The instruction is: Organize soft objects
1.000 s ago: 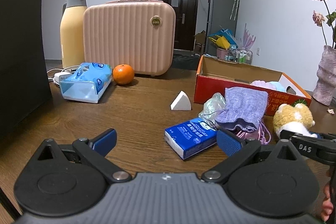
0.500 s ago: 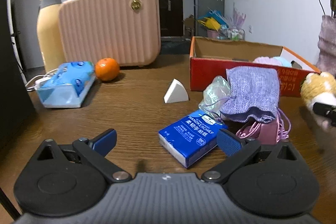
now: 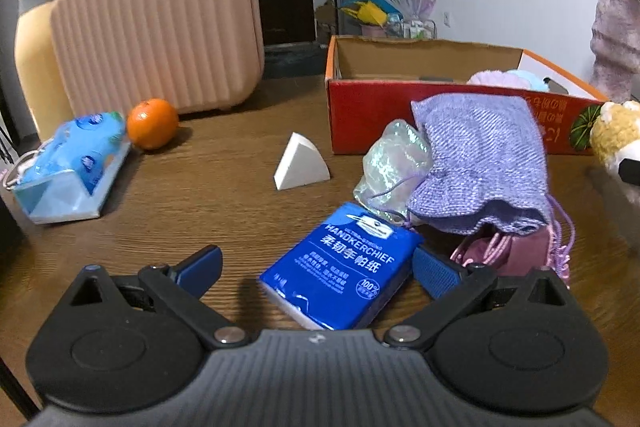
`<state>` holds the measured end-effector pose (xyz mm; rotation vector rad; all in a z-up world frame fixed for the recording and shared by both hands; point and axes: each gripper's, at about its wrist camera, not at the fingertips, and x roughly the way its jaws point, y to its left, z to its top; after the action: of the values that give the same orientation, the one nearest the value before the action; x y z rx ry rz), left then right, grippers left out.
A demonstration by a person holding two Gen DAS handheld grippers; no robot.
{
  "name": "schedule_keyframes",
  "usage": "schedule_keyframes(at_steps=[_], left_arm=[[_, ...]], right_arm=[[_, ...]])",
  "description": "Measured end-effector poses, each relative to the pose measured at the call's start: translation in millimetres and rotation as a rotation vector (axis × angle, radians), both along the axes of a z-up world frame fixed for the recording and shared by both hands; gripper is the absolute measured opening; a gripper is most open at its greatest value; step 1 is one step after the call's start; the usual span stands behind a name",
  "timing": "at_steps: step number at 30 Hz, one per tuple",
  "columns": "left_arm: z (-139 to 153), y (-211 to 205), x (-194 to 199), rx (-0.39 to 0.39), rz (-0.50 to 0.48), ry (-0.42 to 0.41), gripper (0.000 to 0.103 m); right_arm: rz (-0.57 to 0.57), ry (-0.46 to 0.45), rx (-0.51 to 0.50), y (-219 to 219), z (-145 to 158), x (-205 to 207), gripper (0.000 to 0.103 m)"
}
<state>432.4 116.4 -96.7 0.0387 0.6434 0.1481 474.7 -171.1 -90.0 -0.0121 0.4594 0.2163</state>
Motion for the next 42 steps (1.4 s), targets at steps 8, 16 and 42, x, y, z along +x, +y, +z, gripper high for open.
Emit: schedule_keyframes(at_steps=[8,16,42], left_arm=[[-7.5,12.2,16.1,-0.066,-0.005,0.059,0.103],[-8.5,13.4,17.7,-0.084,-0.023,0.069,0.076],[6.3,15.7,-14.9,-0.06,0.109,-0.028,0.052]], right_arm=[[0.022,0.002,-0.003,2.9,-1.1,-1.4,0.047],[0.02,0.005,0.002,1.4,-1.0,-2.0,0.047],[-0.021,-0.055,-0.01,-2.6,3.5,-9.4,0.047]])
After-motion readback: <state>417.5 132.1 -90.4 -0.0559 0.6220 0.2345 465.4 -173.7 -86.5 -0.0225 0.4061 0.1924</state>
